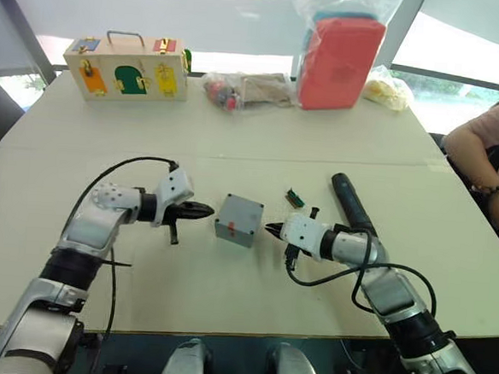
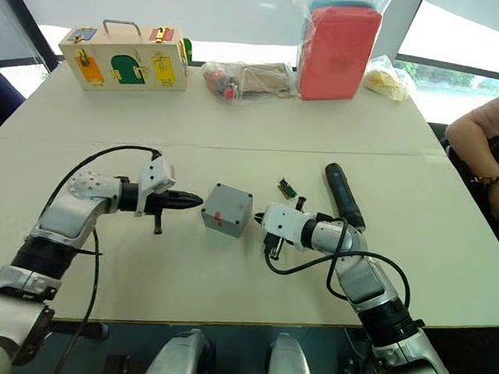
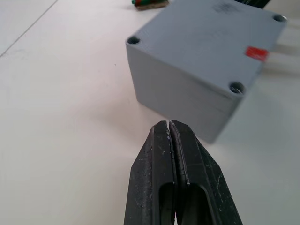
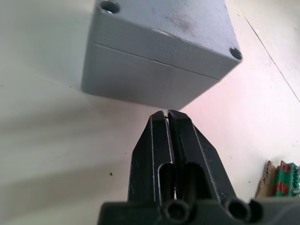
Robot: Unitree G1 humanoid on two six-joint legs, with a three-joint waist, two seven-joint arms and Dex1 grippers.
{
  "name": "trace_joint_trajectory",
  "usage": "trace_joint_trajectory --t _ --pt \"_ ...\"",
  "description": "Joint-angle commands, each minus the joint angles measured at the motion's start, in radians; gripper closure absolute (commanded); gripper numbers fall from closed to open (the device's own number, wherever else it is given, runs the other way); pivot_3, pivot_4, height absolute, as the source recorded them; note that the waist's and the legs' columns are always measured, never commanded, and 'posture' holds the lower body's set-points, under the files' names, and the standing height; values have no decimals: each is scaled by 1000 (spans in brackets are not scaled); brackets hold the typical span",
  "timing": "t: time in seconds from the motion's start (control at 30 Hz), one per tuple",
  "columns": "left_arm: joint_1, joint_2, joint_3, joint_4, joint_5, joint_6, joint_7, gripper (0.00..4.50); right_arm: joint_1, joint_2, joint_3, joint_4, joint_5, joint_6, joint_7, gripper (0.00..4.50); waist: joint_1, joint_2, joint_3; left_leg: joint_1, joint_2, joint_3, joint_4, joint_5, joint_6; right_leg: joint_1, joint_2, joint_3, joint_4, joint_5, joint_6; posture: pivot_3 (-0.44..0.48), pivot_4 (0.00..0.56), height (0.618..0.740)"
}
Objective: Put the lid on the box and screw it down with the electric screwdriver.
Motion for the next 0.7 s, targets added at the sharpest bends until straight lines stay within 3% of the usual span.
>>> trace_joint_trajectory --t 0.03,0.3,0.7 --pt "-28 -13 -11 24 17 -42 -6 4500 -28 10 -3 -2 -3 -2 -7 4436 0 0 0 0 0 0 0 0 0 0 0 0 0 0 0 0 150 730" --pt "-10 -6 -27 -9 -7 -26 -98 4500 -46 45 15 3 23 -8 21 4436 2 0 0 -1 0 0 0 0 0 -1 0 0 0 0 0 0 150 730" --pt "20 -4 -22 -84 -16 18 -114 4500 -62 67 24 2 39 -3 83 4436 1 0 0 -1 0 -1 1 0 0 -1 0 0 0 0 0 0 150 730"
